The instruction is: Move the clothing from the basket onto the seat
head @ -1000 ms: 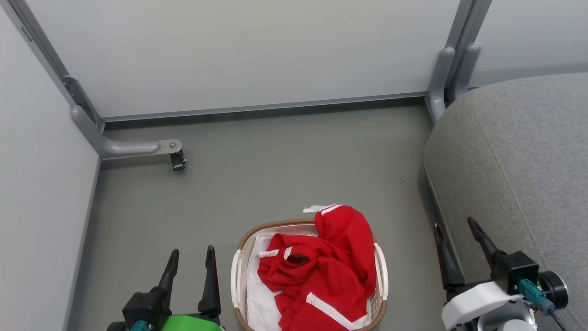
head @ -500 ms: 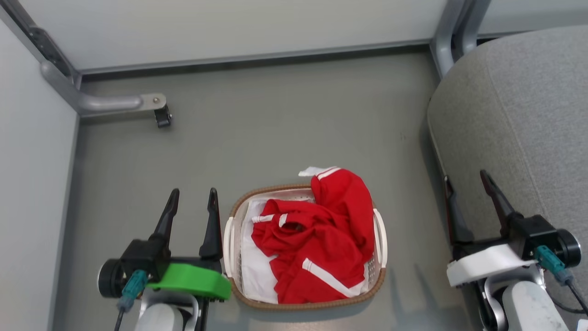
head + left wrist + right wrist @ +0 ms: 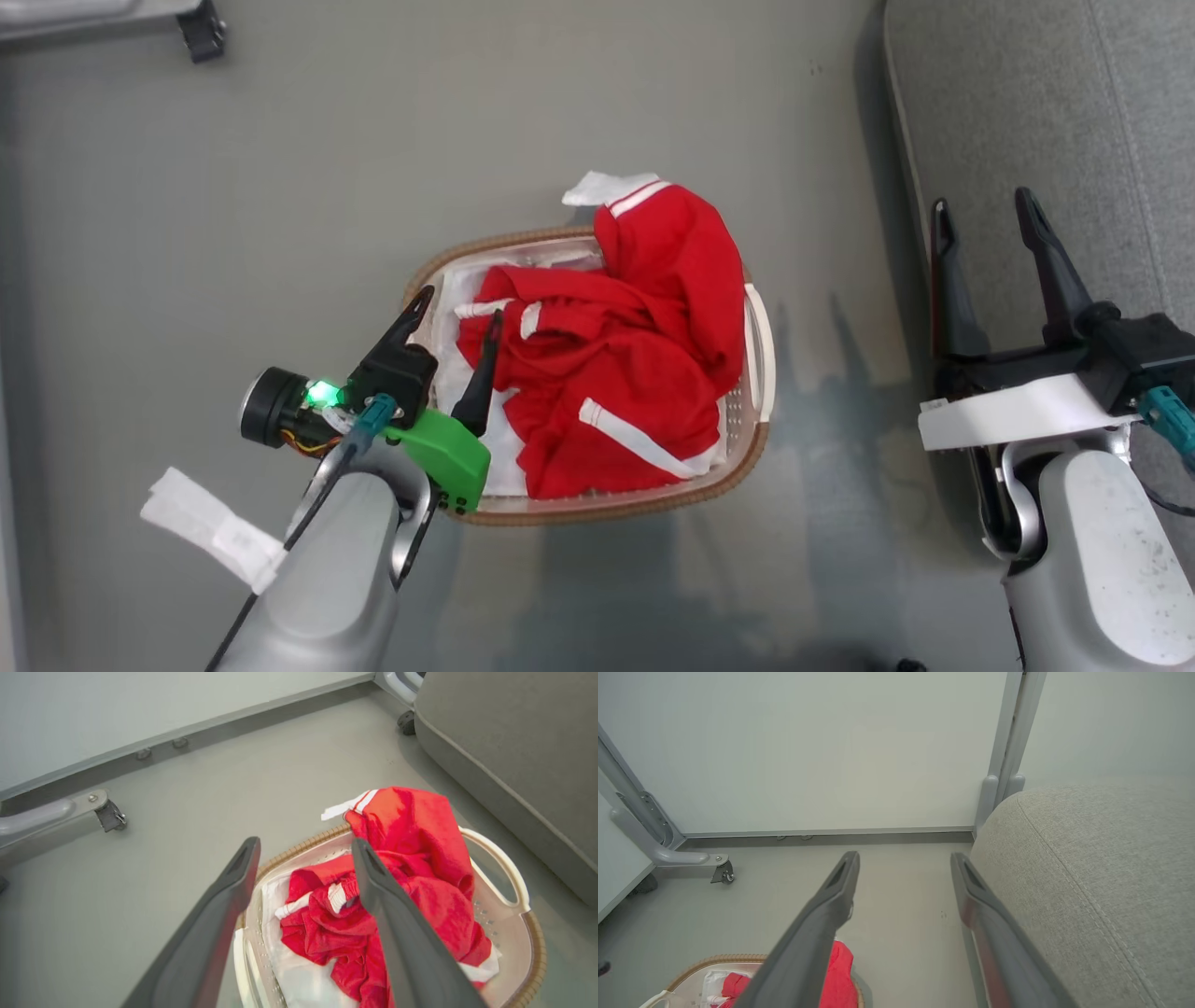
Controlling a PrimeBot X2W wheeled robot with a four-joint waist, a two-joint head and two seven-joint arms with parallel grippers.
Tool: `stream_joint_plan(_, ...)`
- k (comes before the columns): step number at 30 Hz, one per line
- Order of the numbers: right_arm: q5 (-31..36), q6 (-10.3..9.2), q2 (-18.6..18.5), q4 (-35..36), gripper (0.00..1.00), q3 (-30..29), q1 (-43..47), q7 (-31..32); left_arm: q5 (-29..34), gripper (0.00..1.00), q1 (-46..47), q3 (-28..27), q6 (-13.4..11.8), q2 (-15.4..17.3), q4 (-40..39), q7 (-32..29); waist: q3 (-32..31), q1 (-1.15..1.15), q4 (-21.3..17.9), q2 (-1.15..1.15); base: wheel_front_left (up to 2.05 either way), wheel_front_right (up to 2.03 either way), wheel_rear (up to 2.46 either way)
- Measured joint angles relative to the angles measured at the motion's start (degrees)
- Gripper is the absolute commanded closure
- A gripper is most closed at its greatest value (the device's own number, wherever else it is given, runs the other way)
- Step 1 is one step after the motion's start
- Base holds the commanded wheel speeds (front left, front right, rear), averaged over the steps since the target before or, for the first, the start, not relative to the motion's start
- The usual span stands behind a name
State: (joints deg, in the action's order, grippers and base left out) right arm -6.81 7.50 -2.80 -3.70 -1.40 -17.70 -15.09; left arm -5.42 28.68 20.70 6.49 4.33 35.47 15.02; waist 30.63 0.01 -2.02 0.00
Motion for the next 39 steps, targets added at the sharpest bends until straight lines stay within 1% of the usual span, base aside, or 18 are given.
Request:
stream_joint_plan(3, -1.23, 0.00, 0.00, 0.31, 0.00, 0.67, -1.10, 0.00, 1.54, 0.00, 3.61, 2.18, 0.29, 0.34, 6.50, -0.32, 3.67, 0.00, -1.34, 0.00, 0.00, 0.00, 0.00)
stream_joint_plan(11, -4.11, 0.01, -0.01, 1.10, 0.00, 2.26, -2.87, -0.01, 3.50, 0.00, 10.82, 5.20, 0.53, 0.98, 17.34, -1.53, 10.78, 0.00, -5.46, 0.00, 0.00, 0.00, 0.00)
stream_joint_plan(18, -6.43, 0.00, -0.01, 1.24, 0.00, 2.80, -3.67, 0.00, 3.71, 0.00, 15.79, 4.64, -2.57, 1.69, 23.05, -2.16, 15.17, 0.00, -9.17, 0.00, 0.00, 0.00, 0.00)
stream_joint_plan(23, -7.40, 0.00, -0.01, 1.23, 0.00, 2.99, -3.83, 0.00, 3.33, 0.00, 18.30, 4.00, -3.94, 2.12, 25.59, -1.70, 17.42, 0.00, -11.11, 0.00, 0.00, 0.00, 0.00)
stream_joint_plan(27, -7.61, 0.01, -0.01, 1.16, 0.00, 2.94, -4.00, 0.00, 2.83, 0.00, 19.33, 3.81, -4.31, 2.18, 26.75, -1.07, 18.50, 0.00, -12.00, 0.00, 0.00, 0.00, 0.00)
stream_joint_plan(28, -7.67, 0.00, 0.00, 1.08, 0.00, 2.85, -4.02, 0.00, 2.27, 0.15, 19.61, 3.60, -4.45, 2.09, 27.22, -0.82, 18.68, -0.01, -12.14, 0.00, 0.00, 0.00, 0.00)
stream_joint_plan(29, -7.77, 0.00, 0.00, 1.03, 0.00, 2.78, -4.04, 0.00, 1.96, 0.45, 19.77, 3.48, -4.45, 1.99, 27.52, -0.76, 18.65, 0.00, -12.10, 0.00, 0.00, 0.00, 0.00)
stream_joint_plan(31, -7.76, 0.00, -0.01, 0.89, 0.00, 2.58, -4.09, 0.00, 1.62, 0.69, 20.03, 3.43, -4.42, 1.79, 27.73, -0.51, 18.46, 0.00, -11.91, 0.00, 0.00, 0.00, 0.00)
stream_joint_plan(32, -7.76, 0.00, 0.00, 0.77, 0.00, 2.50, -4.10, -0.01, 1.45, 1.00, 20.11, 3.46, -4.39, 1.69, 27.60, -0.33, 18.30, -0.01, -11.77, 0.00, 0.00, 0.00, 0.00)
stream_joint_plan(39, -7.28, 0.01, 0.01, -0.20, 0.00, 2.21, -4.15, 0.00, -0.15, 1.00, 20.00, 3.24, -3.92, 1.22, 25.81, -0.05, 16.24, -0.01, -10.76, 0.00, 0.00, 0.00, 0.00)
